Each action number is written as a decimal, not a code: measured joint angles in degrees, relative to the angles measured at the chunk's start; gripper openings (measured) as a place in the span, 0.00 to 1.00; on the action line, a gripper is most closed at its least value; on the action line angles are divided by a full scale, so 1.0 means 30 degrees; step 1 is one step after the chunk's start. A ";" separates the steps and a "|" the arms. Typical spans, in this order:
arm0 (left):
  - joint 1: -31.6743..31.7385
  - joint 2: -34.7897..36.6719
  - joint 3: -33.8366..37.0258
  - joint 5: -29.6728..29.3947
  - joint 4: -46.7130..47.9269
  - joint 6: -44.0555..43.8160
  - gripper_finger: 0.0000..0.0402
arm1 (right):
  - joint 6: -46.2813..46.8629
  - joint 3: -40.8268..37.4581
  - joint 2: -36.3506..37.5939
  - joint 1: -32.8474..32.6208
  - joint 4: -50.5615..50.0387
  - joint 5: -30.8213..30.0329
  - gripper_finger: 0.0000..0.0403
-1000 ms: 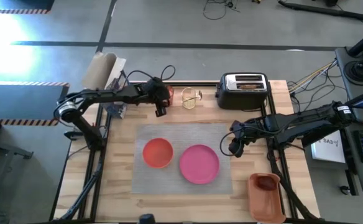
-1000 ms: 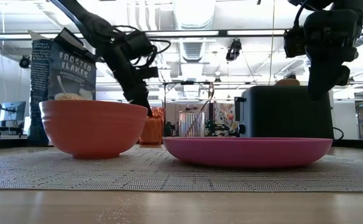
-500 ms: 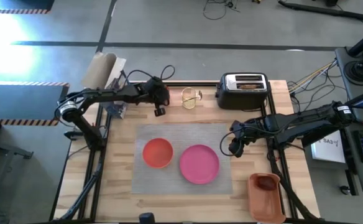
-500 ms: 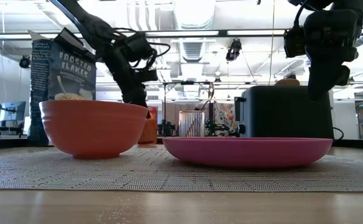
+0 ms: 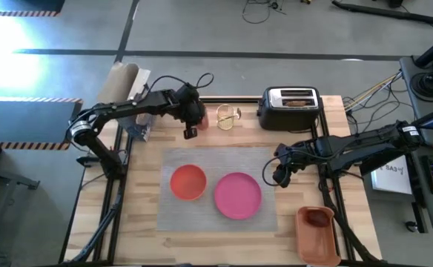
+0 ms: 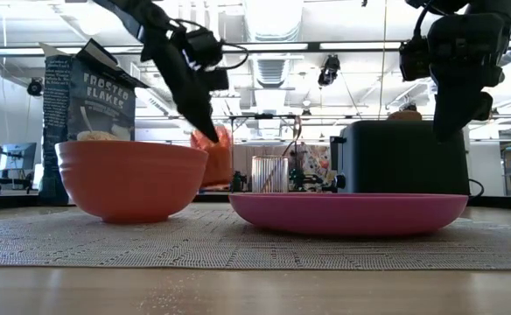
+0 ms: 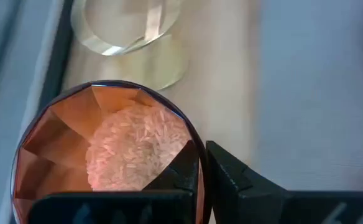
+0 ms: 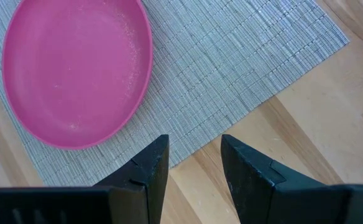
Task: Arrange a breakfast setting
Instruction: Put the orange cup of milk on the gray placemat
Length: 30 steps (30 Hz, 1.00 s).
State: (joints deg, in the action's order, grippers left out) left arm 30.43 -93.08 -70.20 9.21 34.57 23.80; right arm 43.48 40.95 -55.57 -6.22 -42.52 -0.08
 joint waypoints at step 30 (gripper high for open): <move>-0.7042 -0.0073 -0.0094 0.0957 0.0115 0.1396 0.01 | 0.0000 0.0000 0.0000 -0.0005 0.0000 -0.0005 0.34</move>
State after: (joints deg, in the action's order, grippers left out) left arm 9.30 -93.30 -70.48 12.08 34.92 27.99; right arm 43.48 40.95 -55.57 -6.24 -42.52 -0.10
